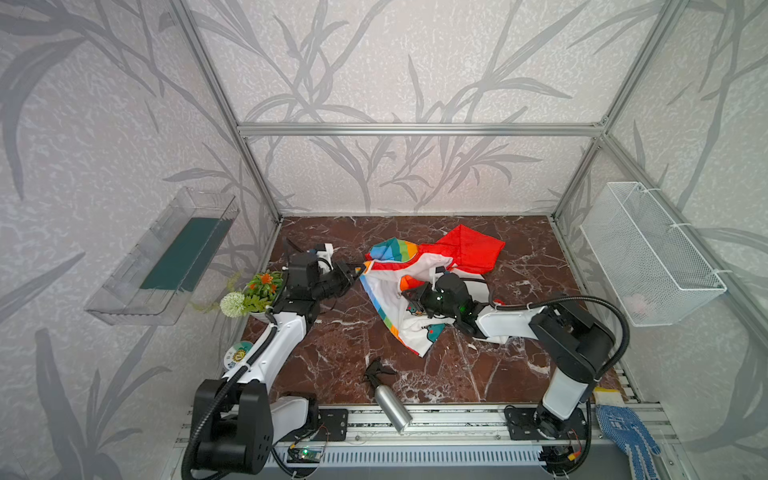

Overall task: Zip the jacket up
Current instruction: 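Grasp the pull ring with the right gripper and lift while the left lifts its edge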

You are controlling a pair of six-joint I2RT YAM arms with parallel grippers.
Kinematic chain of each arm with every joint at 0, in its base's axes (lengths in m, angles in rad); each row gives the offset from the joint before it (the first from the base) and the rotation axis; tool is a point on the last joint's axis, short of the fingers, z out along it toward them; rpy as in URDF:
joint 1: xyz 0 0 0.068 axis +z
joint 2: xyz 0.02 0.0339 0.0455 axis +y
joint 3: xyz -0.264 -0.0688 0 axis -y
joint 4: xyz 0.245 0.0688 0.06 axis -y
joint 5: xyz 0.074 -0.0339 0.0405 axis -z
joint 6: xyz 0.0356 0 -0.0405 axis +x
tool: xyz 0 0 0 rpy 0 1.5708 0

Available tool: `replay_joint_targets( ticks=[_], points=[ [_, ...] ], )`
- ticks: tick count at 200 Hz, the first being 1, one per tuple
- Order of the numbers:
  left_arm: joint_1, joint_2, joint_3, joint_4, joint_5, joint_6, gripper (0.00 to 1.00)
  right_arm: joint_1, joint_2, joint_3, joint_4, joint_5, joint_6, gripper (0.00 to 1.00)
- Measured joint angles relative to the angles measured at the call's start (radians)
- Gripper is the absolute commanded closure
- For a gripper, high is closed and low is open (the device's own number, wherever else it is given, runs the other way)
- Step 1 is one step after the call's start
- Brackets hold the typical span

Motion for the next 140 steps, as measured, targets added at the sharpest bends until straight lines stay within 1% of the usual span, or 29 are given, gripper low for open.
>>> replay_joint_targets(
  ticks=[11, 23, 39, 53, 70, 89, 109, 140],
  points=[
    [0.000, 0.000, 0.100, -0.023, 0.003, -0.002, 1.00, -0.015, -0.054, 0.000, 0.099, 0.021, 0.024, 1.00],
    [0.000, 0.005, 0.208, -0.043, 0.006, -0.002, 1.00, -0.034, -0.111, 0.001, 0.224, 0.076, 0.066, 1.00],
    [0.000, 0.017, 0.338, -0.053, 0.011, -0.001, 1.00, -0.050, -0.192, -0.024, 0.373, 0.196, 0.173, 1.00],
    [0.000, 0.025, 0.404, -0.057, 0.012, -0.001, 1.00, -0.049, -0.262, -0.089, 0.442, 0.307, 0.266, 1.00],
    [0.000, 0.031, 0.428, -0.066, 0.012, 0.000, 1.00, -0.006, -0.306, -0.159, 0.452, 0.400, 0.363, 1.00],
    [-0.008, 0.041, 0.420, -0.096, 0.009, 0.005, 1.00, 0.057, -0.297, -0.192, 0.444, 0.459, 0.456, 1.00],
    [-0.017, 0.045, 0.391, -0.129, 0.002, 0.011, 1.00, 0.093, -0.265, -0.185, 0.478, 0.504, 0.521, 1.00],
    [-0.030, 0.058, 0.381, -0.156, -0.004, 0.019, 1.00, 0.094, -0.244, -0.127, 0.504, 0.608, 0.569, 1.00]
  ],
)
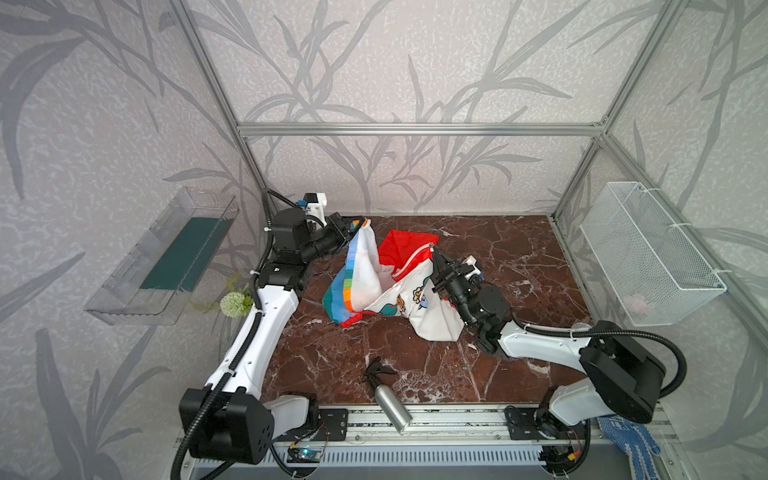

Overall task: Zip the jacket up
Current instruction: 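Grasp the pull ring with the right gripper and lift while the left lifts its edge, then raise both grippers high, lifting the jacket off the table by its zipper edges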

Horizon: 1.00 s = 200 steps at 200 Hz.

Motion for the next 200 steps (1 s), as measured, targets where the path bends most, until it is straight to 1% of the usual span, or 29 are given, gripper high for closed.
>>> replay_joint_targets(
  ticks=[25, 49, 66, 88, 115, 140, 159, 185, 200],
  points=[
    [-0.012, 0.012, 0.018, -0.005, -0.005, -0.006, 1.00, -0.040, 0.028, 0.079, 0.055, 0.019, -0.014, 1.00],
    [-0.038, 0.038, 0.078, 0.051, -0.013, -0.033, 1.00, -0.073, 0.086, 0.184, 0.081, -0.016, -0.062, 1.00],
    [-0.065, 0.056, 0.138, 0.141, -0.021, -0.053, 1.00, -0.085, 0.133, 0.279, 0.082, -0.067, -0.108, 1.00],
    [-0.090, 0.075, 0.200, 0.308, -0.045, -0.068, 1.00, -0.101, 0.187, 0.412, 0.082, -0.152, -0.187, 1.00],
    [-0.115, 0.080, 0.229, 0.476, -0.124, -0.050, 1.00, -0.118, 0.235, 0.555, 0.091, -0.231, -0.273, 1.00],
    [-0.137, 0.093, 0.263, 0.551, -0.194, -0.012, 1.00, -0.132, 0.259, 0.615, 0.088, -0.297, -0.343, 1.00],
    [-0.158, 0.119, 0.319, 0.578, -0.225, 0.021, 1.00, -0.138, 0.253, 0.617, 0.043, -0.351, -0.417, 1.00],
    [-0.179, 0.163, 0.407, 0.599, -0.244, 0.056, 1.00, -0.142, 0.189, 0.617, -0.136, -0.412, -0.576, 1.00],
    [-0.192, 0.181, 0.443, 0.612, -0.254, 0.079, 1.00, -0.142, 0.138, 0.619, -0.198, -0.437, -0.661, 1.00]
  ],
)
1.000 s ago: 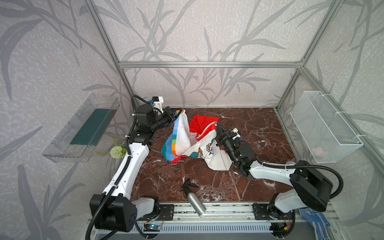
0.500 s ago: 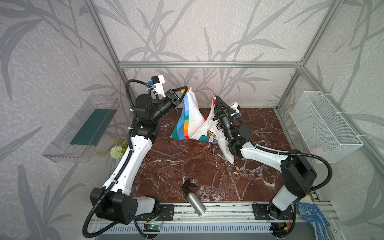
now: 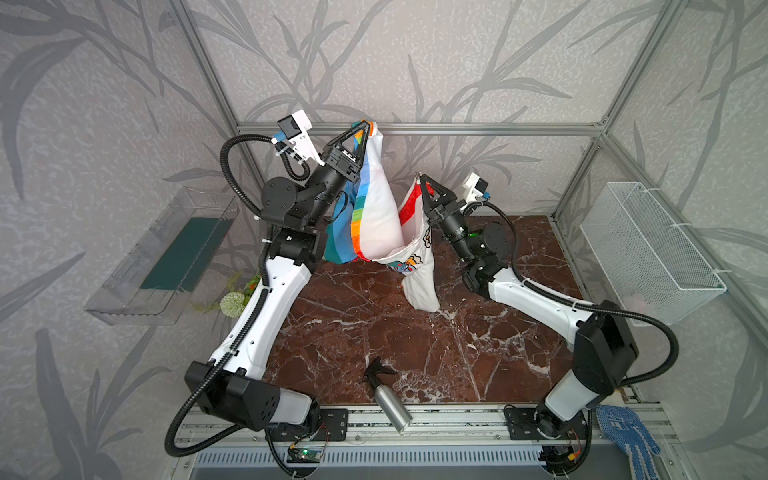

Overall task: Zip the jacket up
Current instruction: 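Raise both grippers high, lifting the jacket off the table by its zipper edges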

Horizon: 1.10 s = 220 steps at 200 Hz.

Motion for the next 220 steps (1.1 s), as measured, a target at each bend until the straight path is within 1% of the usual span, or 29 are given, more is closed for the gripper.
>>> replay_joint_targets(
  ticks=[26, 51, 72, 98, 121, 156, 203, 220],
  points=[
    [-0.046, 0.025, 0.037, 0.024, -0.018, 0.040, 1.00, 0.000, -0.051, 0.061, -0.041, -0.044, -0.117, 1.00],
    [-0.096, 0.055, 0.077, 0.056, -0.024, 0.063, 1.00, 0.002, -0.058, 0.151, -0.045, -0.087, -0.181, 1.00],
    [-0.127, 0.077, 0.117, 0.077, -0.024, 0.060, 1.00, 0.002, -0.058, 0.214, -0.053, -0.119, -0.224, 1.00],
    [-0.157, 0.080, 0.137, 0.108, -0.030, 0.025, 1.00, 0.002, -0.073, 0.243, -0.062, -0.155, -0.269, 1.00],
    [-0.184, 0.080, 0.135, 0.146, -0.051, -0.016, 1.00, 0.002, -0.082, 0.255, -0.057, -0.177, -0.291, 1.00],
    [-0.215, 0.082, 0.128, 0.206, -0.080, -0.066, 1.00, 0.002, -0.076, 0.266, -0.011, -0.202, -0.287, 1.00],
    [-0.229, 0.100, 0.128, 0.304, -0.113, -0.142, 1.00, 0.003, -0.040, 0.338, 0.029, -0.227, -0.270, 1.00],
    [-0.230, 0.111, 0.128, 0.320, -0.136, -0.169, 1.00, 0.006, -0.040, 0.343, 0.036, -0.214, -0.270, 1.00]
  ],
)
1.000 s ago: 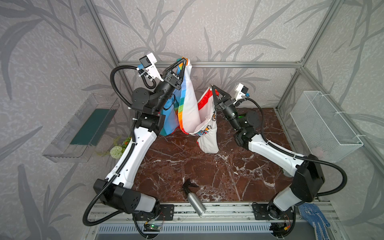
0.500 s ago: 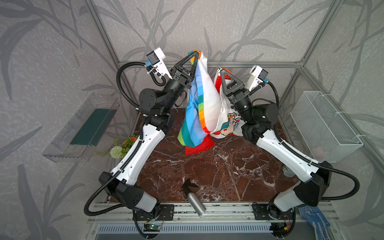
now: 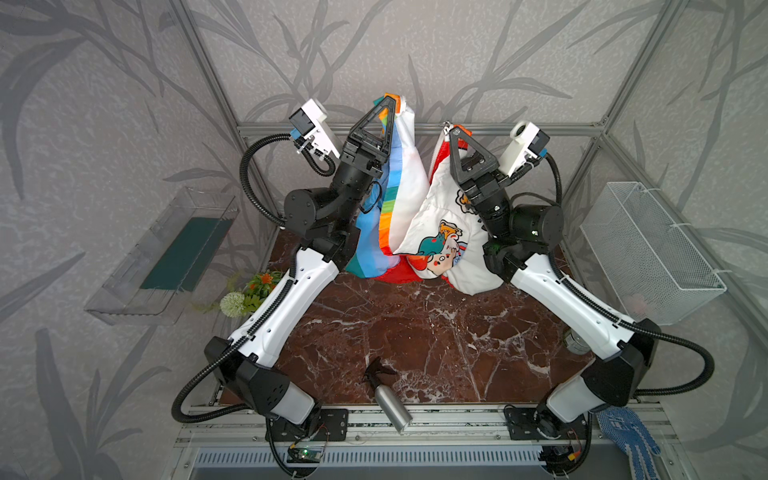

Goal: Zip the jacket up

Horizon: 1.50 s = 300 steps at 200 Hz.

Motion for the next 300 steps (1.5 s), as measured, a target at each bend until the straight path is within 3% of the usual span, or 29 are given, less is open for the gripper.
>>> replay_joint_targets(
  ticks=[37, 136, 300],
  points=[
    [-0.002, 0.000, -0.035, -0.033, -0.043, -0.021, 1.00, 0.001, -0.054, -0.109, -0.018, 0.091, -0.003, 1.00],
    [-0.109, 0.018, -0.045, 0.034, -0.042, -0.066, 1.00, 0.025, -0.049, -0.110, 0.011, 0.110, -0.026, 1.00],
    [-0.165, 0.043, -0.046, 0.050, -0.043, -0.046, 1.00, 0.029, -0.093, -0.139, -0.008, 0.154, -0.146, 1.00]
  ],
)
